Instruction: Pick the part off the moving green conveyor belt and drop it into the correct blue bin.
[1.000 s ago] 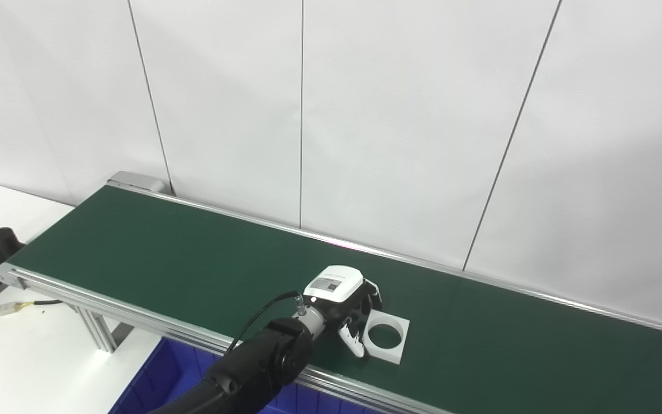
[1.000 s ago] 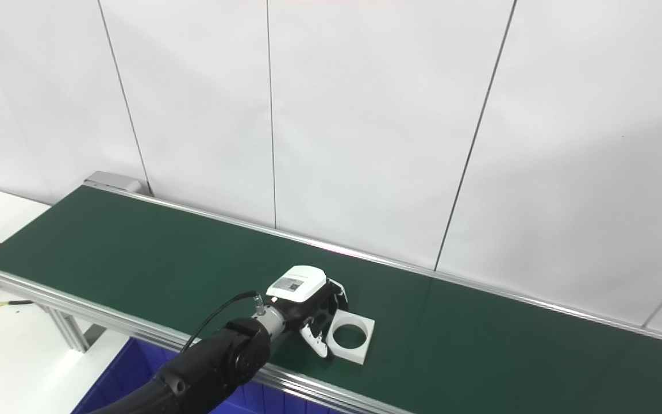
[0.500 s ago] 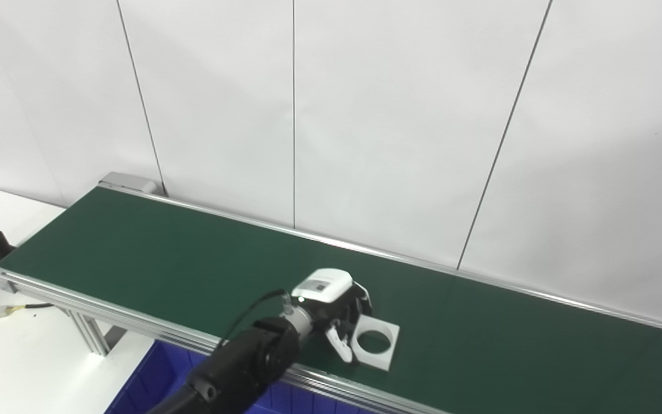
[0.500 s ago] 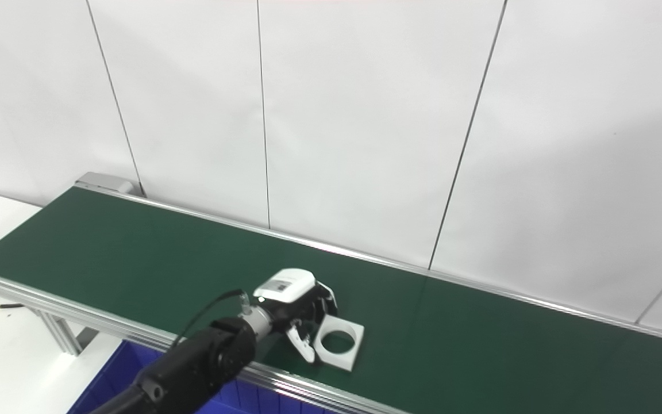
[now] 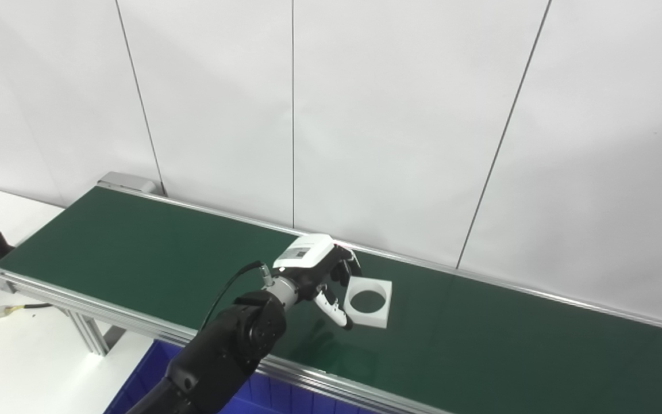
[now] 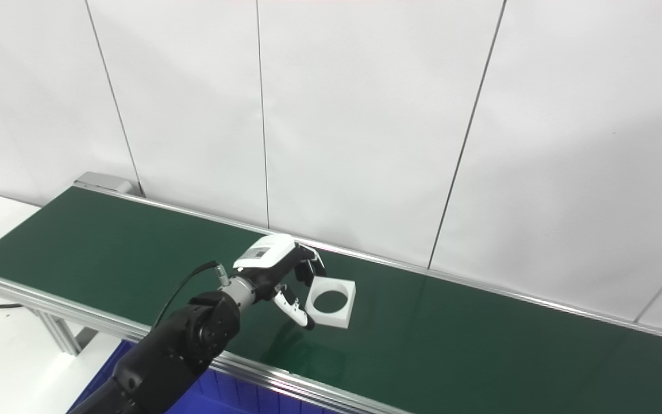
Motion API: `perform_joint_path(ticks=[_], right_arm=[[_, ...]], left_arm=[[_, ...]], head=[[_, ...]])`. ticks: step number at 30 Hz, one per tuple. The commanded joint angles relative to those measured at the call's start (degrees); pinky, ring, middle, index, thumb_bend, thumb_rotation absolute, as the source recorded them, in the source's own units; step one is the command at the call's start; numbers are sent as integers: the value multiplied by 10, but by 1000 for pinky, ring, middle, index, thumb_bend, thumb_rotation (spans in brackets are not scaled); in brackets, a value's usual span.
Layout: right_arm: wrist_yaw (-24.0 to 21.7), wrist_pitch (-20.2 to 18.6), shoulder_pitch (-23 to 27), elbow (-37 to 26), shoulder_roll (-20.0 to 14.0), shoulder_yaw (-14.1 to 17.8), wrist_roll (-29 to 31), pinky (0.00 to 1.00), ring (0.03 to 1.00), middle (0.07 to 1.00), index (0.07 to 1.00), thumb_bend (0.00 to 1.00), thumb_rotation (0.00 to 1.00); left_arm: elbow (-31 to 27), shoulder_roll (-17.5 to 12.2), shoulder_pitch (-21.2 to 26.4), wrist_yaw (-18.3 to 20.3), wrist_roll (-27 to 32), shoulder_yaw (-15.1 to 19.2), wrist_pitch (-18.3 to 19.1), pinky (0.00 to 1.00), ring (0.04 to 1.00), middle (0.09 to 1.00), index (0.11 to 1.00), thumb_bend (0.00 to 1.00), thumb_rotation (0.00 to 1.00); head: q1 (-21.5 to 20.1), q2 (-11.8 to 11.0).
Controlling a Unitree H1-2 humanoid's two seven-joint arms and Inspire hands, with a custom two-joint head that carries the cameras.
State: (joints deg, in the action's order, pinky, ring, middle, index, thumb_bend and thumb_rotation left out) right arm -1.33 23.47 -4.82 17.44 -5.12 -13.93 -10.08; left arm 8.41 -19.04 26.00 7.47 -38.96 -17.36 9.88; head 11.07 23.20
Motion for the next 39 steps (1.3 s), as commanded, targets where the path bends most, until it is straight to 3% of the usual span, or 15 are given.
perform_joint_path(ticks=[1,8,12,13,17,27,33,39], right_arm=[[0,34,3,-13,0,1,5,667,740,768,856,755,383],[0,34,2,-17,-4,3,6,663,737,769,854,749,381],[0,34,2,-17,-6,5,5,658,733,770,853,751,403],[0,34,2,-18,-6,5,5,656,734,770,853,750,403],[-4,34,2,-18,-9,8,10,656,734,772,854,746,398],[-15,29,-2,-29,-17,14,23,676,747,780,861,727,384],[-21,27,-5,-37,-21,21,24,684,749,784,866,715,397],[-30,15,-11,-58,-26,31,31,692,756,789,875,704,417]], left_arm=[[-37,-12,5,-7,-4,13,0,719,578,535,442,520,0],[-118,-11,-33,28,28,42,17,687,548,528,450,521,0],[-170,-3,-65,49,71,65,28,560,494,509,471,524,0],[-180,-1,-72,53,82,70,29,482,472,504,473,525,0],[-225,8,-103,65,134,90,28,327,412,493,479,525,0],[-316,19,-200,61,188,105,11,413,461,518,467,520,0],[-318,25,-254,51,189,104,-11,488,494,521,464,519,0],[-325,28,-295,48,191,110,-12,472,487,519,466,520,0]], head=[[0,1],[2,6],[2,9],[2,9],[5,15],[13,32],[22,48],[31,68]])
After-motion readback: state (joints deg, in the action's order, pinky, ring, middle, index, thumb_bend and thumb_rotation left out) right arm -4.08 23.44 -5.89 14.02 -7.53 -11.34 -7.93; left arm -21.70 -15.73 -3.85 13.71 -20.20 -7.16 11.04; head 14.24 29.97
